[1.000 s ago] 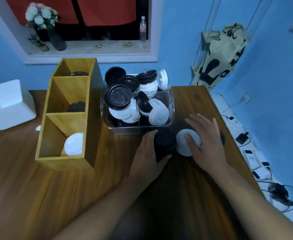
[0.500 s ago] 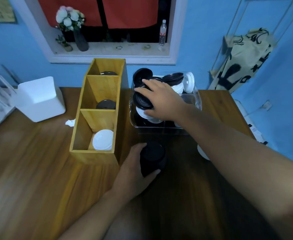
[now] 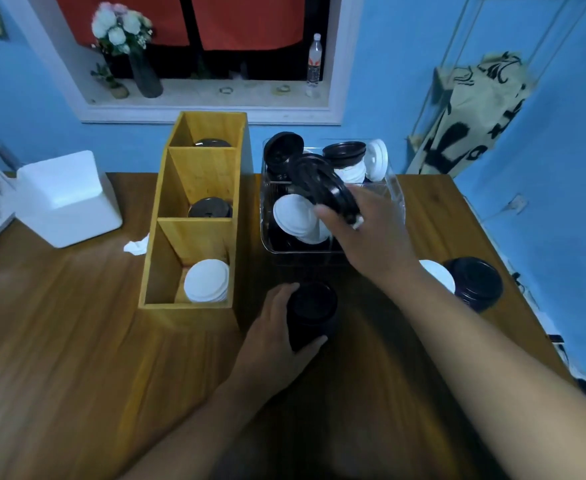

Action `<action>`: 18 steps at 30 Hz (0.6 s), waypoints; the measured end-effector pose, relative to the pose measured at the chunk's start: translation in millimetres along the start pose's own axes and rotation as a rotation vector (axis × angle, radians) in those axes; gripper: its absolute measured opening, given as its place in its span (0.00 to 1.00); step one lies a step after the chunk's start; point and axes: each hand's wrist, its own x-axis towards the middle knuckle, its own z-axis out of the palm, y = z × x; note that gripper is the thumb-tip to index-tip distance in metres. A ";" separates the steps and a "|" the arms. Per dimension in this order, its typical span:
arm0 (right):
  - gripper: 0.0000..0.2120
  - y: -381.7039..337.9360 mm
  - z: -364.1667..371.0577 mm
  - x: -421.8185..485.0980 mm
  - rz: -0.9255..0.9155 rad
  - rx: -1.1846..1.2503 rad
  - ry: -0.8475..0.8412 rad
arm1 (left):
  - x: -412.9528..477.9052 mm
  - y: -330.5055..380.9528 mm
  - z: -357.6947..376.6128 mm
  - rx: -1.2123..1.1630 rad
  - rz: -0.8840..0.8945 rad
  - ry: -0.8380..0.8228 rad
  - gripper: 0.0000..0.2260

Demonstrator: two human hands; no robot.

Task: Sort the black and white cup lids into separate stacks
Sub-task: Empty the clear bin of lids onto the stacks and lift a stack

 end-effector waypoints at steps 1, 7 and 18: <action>0.09 -1.2 -6.1 -23.5 0.150 0.117 0.043 | 0.0 -0.4 0.1 -0.006 0.009 0.000 0.41; 0.09 14.2 -20.8 -140.2 0.999 0.897 0.220 | 1.4 -4.0 2.5 -0.026 0.035 0.027 0.41; 0.29 39.3 -37.9 -183.6 0.843 -0.192 -0.224 | 1.1 -5.2 3.5 -0.001 0.027 0.024 0.42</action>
